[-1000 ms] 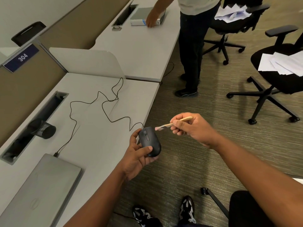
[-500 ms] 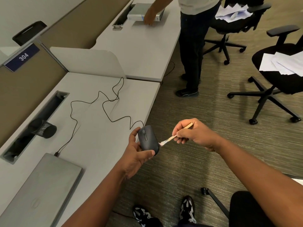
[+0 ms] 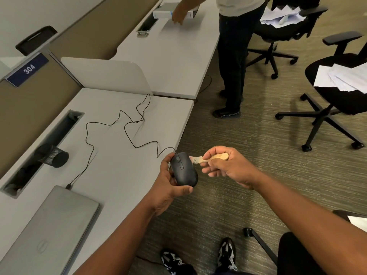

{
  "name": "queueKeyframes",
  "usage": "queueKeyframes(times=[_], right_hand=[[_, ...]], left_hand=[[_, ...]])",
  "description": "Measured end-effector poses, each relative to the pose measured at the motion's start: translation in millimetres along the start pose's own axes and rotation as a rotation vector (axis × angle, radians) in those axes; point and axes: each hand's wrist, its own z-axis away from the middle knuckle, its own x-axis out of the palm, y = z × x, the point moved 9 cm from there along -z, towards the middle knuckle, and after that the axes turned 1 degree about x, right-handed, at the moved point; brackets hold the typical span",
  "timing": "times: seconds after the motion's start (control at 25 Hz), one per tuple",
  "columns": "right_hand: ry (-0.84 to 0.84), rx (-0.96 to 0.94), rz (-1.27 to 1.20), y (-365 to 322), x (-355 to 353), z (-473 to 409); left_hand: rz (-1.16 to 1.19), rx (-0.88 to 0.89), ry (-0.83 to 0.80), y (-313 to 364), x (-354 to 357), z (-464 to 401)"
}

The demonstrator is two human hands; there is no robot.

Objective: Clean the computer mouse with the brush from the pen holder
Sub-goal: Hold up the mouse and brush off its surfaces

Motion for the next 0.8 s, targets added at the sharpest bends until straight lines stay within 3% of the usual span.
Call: queueKeyframes(times=[0.52, 0.64, 0.8], right_hand=[[0.039, 0.007, -0.068, 1.6, -0.3, 4.0], [0.083, 0.006, 0.063, 0.7, -4.8, 4.3], [0.02, 0.011, 0.24, -1.6, 2.1, 7.5]], left_hand=[[-0.237, 0.015, -0.017, -4.2, -1.0, -4.5], [-0.29, 0.028, -0.003, -4.8, -3.6, -4.9], [-0.327, 0.013, -0.016, -9.0, -4.2, -4.7]])
